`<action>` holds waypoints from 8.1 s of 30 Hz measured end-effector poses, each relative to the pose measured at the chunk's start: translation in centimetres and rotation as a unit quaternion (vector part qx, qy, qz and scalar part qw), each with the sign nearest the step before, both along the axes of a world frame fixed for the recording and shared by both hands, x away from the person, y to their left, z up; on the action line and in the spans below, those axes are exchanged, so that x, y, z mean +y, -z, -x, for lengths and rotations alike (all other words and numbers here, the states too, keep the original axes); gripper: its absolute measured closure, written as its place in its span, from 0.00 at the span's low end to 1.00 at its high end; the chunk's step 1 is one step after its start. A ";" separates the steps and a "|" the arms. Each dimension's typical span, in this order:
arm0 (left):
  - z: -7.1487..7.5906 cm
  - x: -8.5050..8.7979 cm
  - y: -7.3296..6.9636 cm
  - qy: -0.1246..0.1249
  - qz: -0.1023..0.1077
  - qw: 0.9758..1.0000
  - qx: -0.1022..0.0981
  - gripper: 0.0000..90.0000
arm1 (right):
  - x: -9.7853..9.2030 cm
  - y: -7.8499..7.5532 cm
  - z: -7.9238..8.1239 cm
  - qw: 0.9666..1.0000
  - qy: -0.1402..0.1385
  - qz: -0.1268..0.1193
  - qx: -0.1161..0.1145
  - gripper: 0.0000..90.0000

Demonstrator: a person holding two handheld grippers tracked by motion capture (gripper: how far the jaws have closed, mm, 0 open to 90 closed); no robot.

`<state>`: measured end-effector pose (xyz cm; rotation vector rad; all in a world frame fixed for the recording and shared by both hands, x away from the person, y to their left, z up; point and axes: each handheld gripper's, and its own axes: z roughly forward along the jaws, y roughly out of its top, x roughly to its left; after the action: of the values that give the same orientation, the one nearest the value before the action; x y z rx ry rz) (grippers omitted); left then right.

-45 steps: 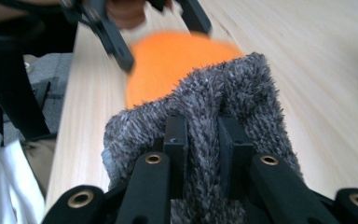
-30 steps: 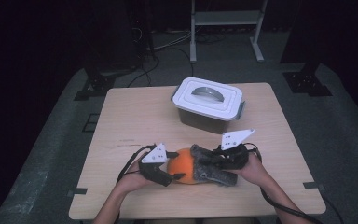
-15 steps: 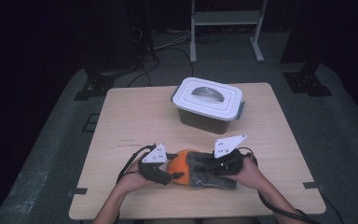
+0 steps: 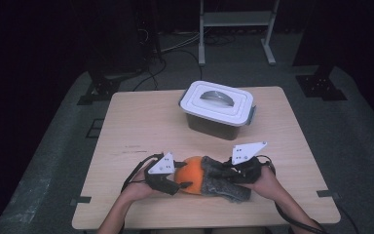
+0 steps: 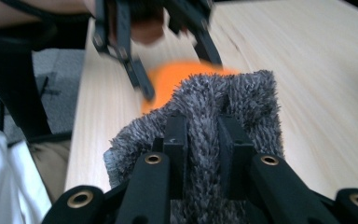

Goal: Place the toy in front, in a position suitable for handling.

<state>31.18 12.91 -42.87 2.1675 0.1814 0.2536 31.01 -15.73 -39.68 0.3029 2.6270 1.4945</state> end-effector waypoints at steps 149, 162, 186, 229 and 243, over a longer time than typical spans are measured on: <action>0.1 -1.0 0.0 -0.034 0.007 0.999 0.013 0.43 | -1.2 1.5 -0.8 1.000 0.012 0.016 0.023 0.83; -0.1 -1.0 -0.1 -0.082 0.043 0.996 0.007 0.47 | -1.2 0.4 -2.1 0.999 0.034 0.003 0.016 0.83; 0.7 -1.0 0.0 -0.030 0.007 0.999 0.008 0.37 | -0.7 0.9 -1.6 0.999 0.025 0.018 0.015 0.84; 0.4 -0.6 0.0 -0.018 0.016 1.000 0.018 0.41 | -0.8 1.1 1.4 1.000 -0.002 -0.002 0.019 0.84; 0.4 0.1 0.1 0.022 0.017 0.998 0.053 0.39 | -2.3 3.1 -0.6 0.998 0.038 0.016 0.048 0.84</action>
<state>30.75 13.04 -43.01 2.1506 0.1958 0.1110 31.66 -18.00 -42.79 0.4775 2.6774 1.4484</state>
